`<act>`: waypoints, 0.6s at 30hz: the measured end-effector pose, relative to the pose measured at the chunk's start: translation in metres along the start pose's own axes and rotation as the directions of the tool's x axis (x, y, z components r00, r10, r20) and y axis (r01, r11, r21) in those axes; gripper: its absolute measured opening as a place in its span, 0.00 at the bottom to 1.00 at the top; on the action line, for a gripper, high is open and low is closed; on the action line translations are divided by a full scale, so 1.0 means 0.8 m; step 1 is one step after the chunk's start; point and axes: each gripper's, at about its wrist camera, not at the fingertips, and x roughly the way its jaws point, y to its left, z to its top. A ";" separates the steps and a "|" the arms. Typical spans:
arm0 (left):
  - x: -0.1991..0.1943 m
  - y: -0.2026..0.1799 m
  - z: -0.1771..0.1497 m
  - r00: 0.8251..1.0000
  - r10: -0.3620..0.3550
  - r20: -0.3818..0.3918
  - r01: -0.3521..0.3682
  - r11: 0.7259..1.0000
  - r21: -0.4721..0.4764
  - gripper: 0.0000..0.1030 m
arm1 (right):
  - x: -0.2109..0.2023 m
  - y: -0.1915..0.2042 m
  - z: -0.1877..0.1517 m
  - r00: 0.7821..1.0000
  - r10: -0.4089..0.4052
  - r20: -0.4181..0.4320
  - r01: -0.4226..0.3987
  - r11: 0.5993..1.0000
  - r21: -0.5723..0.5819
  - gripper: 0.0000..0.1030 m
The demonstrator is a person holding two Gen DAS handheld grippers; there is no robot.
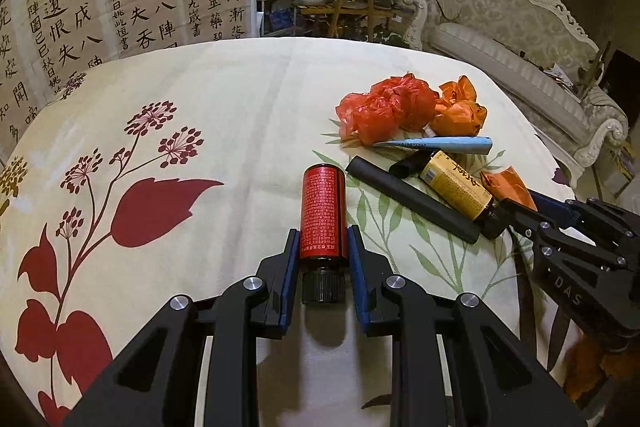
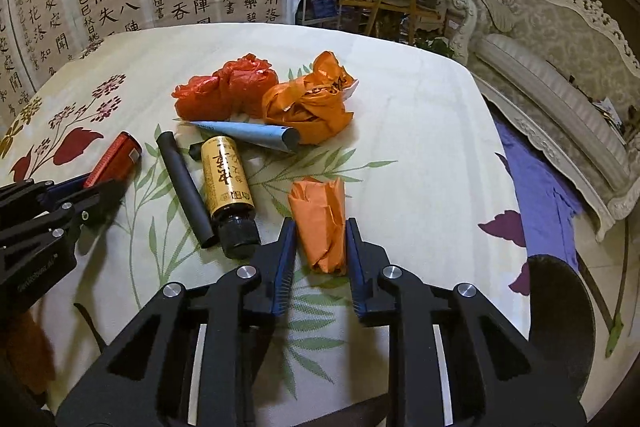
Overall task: Collect trash
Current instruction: 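Grasp the orange scrap with the right tool while the left tool holds the spool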
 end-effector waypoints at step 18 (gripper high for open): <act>-0.042 -0.067 -0.015 0.993 -0.093 0.069 0.089 0.994 0.060 0.24 | -0.088 -0.074 -0.063 0.991 -0.083 0.105 0.059 0.975 0.215 0.23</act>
